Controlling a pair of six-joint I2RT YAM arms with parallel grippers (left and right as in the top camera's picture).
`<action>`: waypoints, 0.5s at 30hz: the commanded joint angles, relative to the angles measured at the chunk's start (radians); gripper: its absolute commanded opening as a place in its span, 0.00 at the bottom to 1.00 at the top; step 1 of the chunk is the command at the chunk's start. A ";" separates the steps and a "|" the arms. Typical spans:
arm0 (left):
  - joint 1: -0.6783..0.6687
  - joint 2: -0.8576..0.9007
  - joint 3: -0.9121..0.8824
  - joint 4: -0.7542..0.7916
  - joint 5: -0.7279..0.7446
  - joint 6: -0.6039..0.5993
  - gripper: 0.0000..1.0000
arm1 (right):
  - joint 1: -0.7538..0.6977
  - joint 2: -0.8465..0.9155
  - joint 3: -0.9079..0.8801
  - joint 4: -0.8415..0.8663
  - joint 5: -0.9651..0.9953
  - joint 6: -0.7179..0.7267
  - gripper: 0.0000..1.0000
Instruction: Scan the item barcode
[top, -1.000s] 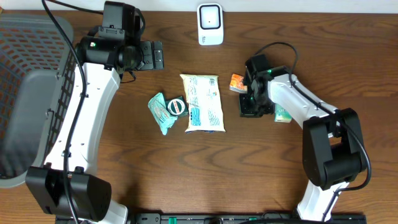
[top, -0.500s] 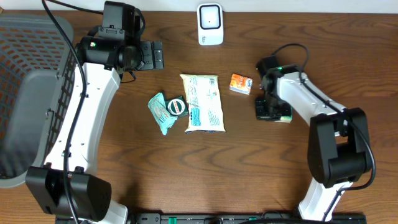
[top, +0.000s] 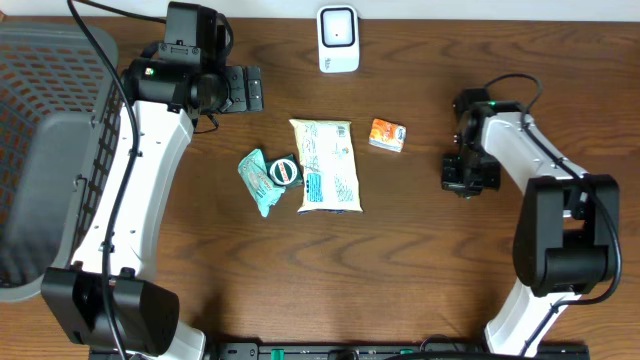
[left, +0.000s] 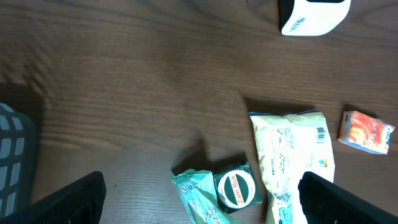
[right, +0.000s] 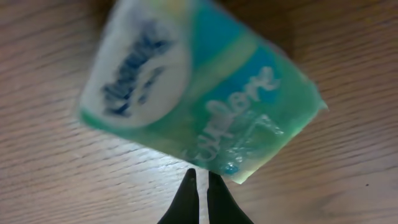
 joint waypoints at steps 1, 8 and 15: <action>0.001 -0.006 0.009 -0.003 -0.010 -0.005 0.98 | -0.052 -0.044 0.018 0.004 -0.090 -0.066 0.02; 0.001 -0.006 0.009 -0.003 -0.010 -0.005 0.98 | -0.127 -0.127 0.069 -0.018 -0.307 -0.188 0.19; 0.001 -0.006 0.009 -0.003 -0.010 -0.005 0.98 | -0.243 -0.132 0.060 -0.010 -0.326 -0.188 0.41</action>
